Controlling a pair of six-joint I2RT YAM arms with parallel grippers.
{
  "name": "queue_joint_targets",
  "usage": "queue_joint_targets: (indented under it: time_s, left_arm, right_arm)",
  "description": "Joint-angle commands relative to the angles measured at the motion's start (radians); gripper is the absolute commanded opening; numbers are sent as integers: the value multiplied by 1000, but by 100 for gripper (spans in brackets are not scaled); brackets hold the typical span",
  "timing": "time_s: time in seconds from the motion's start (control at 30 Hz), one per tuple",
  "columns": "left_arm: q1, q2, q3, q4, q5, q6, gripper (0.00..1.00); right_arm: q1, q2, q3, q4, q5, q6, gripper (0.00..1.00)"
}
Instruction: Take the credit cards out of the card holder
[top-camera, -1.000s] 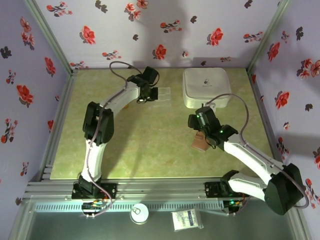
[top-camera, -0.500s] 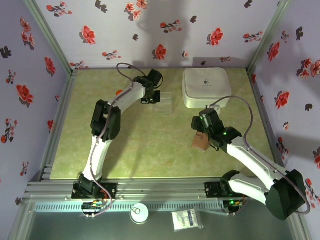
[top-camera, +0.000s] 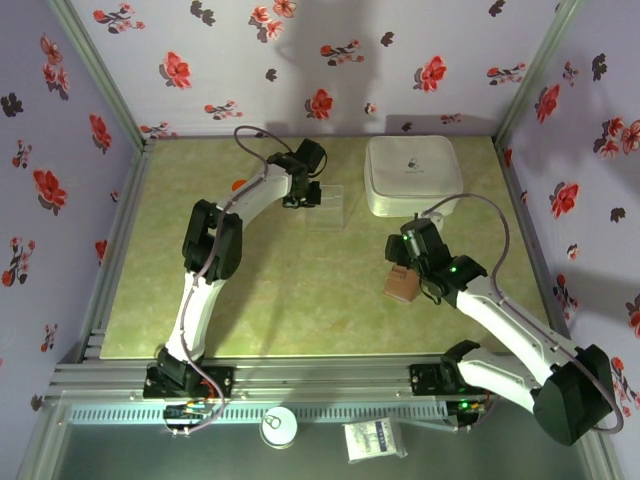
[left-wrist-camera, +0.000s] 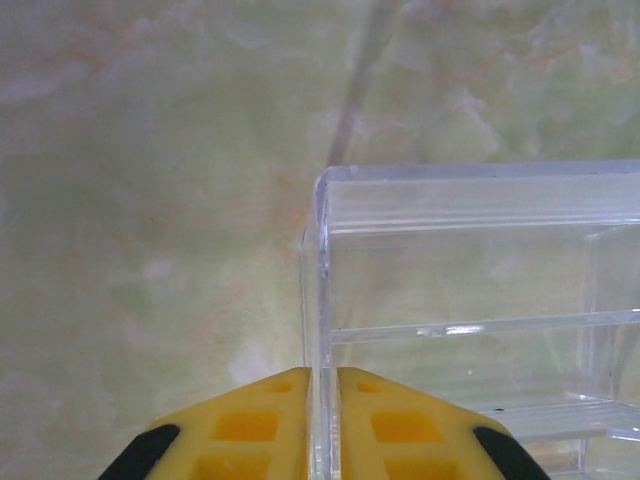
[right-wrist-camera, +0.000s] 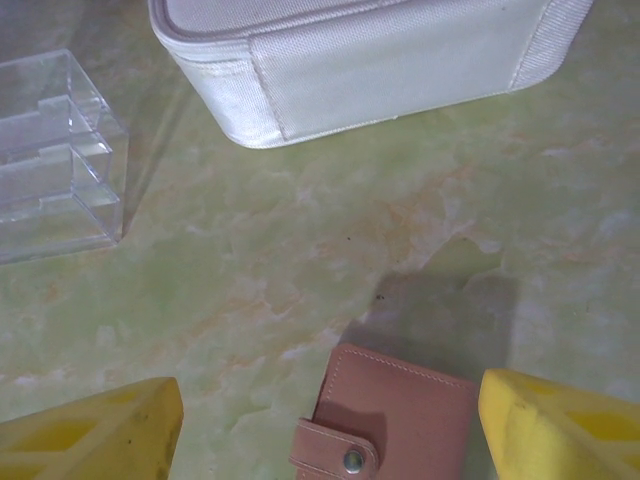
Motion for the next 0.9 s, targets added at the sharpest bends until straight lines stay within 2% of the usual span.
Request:
queue_joint_targets:
  time_s: [0.0,0.23,0.57,0.6,0.87]
  left_arm:
    - [-4,-30,-1,9,-6,25,14]
    - [-4,-107,-62,40,-1,30,23]
    - [-5,-322,-277,129,22,20,31]
    - [-7,-348,-307,141,28,17,32]
    - [-12,-525,-587,258,64,-36,37]
  right_arm:
    - [-6,-15,3,-47,-3,39,79]
    - [-36,22,1,-95,-3,73,84]
    - [-115,184,-15,-88,-160,65,96]
    - [-115,214,-6,-101,-151,100,99]
    - [-104,364,39,-135,-120,293,99]
